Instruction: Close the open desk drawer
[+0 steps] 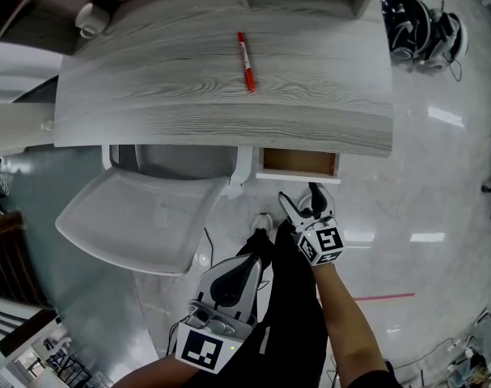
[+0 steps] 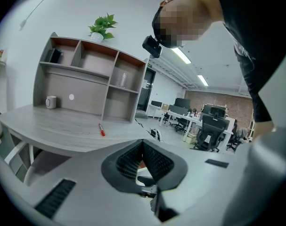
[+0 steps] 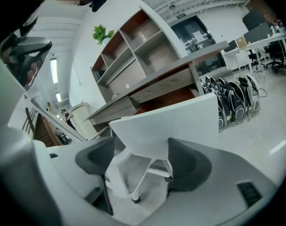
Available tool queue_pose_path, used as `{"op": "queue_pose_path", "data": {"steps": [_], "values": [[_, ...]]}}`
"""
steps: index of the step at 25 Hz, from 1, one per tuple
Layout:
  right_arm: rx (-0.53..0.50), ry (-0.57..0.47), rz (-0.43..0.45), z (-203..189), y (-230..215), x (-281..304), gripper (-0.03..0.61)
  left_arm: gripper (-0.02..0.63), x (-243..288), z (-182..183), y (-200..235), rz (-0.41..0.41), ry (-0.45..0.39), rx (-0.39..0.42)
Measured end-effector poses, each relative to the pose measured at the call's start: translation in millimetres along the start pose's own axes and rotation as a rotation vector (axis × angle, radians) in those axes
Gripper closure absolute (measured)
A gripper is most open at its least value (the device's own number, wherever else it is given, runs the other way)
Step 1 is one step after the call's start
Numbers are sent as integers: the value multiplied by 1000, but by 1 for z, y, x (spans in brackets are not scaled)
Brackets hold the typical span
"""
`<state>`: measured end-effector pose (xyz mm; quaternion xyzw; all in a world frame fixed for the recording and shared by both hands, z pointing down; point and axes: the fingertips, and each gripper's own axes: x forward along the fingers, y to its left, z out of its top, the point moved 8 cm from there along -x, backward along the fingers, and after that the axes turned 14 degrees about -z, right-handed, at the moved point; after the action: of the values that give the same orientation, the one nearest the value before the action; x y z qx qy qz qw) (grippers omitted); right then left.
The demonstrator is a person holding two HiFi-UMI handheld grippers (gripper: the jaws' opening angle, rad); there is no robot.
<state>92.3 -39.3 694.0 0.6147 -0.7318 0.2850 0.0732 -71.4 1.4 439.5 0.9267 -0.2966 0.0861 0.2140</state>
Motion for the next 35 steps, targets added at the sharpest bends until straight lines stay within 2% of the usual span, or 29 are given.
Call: {"op": "queue_pose_path", "data": {"steps": [3,8,17,25,30,35], "values": [[-20,-4,18,7,4,5,206,609,3,1,-1,5,-8,1],[-8,-26,-7,21,-6,18,210,609,10,1,-6,15,-12,-4],[-56,-43,10,36,-18,40,233,609,10,1,-6,47,-11,-16],[-80,-58,-12,57,-30,72,233,609,20,8,-2,75,-30,-20],[-122,-78,-6,57,-32,75,249,609,24,12,6,95,-25,-20],[-95,-60,13,56,-29,75,249,609,28,9,13,105,-29,-25]]}}
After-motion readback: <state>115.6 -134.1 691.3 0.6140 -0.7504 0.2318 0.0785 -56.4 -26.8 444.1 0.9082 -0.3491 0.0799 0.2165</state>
